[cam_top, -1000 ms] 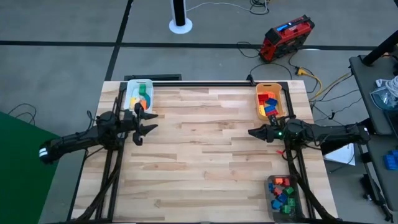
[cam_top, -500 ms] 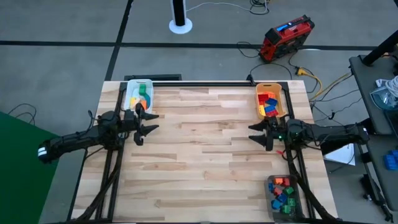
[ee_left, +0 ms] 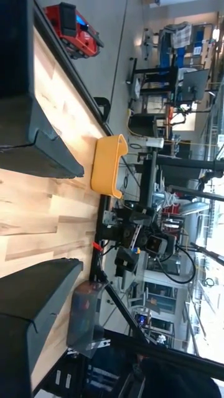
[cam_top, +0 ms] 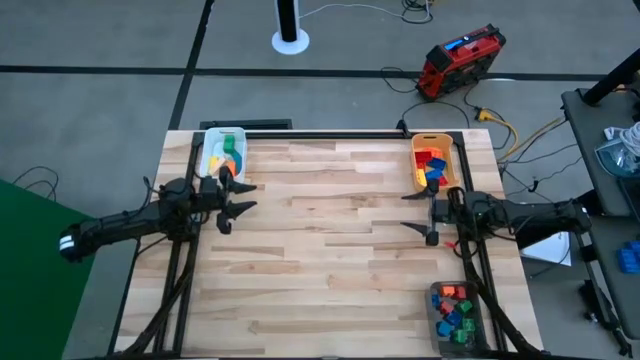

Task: Sort blocks by size
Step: Return to Home Position

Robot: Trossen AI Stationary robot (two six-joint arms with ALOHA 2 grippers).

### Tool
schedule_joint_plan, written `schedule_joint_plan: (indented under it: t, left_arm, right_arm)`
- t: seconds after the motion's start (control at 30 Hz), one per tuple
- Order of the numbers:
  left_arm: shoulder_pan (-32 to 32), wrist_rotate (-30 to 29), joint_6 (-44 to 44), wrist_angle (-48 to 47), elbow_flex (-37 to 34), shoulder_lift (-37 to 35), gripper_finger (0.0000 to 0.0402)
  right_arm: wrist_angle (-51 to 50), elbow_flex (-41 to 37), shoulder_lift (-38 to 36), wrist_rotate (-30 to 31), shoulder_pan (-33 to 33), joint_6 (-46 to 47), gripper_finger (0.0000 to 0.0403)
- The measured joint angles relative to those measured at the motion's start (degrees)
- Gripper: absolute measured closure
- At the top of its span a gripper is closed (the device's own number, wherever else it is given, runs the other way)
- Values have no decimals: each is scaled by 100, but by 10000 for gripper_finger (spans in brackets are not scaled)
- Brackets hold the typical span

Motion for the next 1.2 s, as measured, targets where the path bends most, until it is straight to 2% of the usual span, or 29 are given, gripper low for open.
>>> schedule_joint_plan:
  t: [0.6, 0.8, 1.2]
  left_arm:
    - [0, 2, 0, 1, 2, 181, 203]
    - [0, 2, 0, 0, 2, 242, 203]
    - [0, 2, 0, 1, 2, 367, 203]
  right_arm:
    - [-14, 8, 5, 1, 0, 2317, 99]
    - [-14, 8, 5, 2, 1, 2543, 100]
    - [-14, 8, 7, 2, 0, 2522, 75]
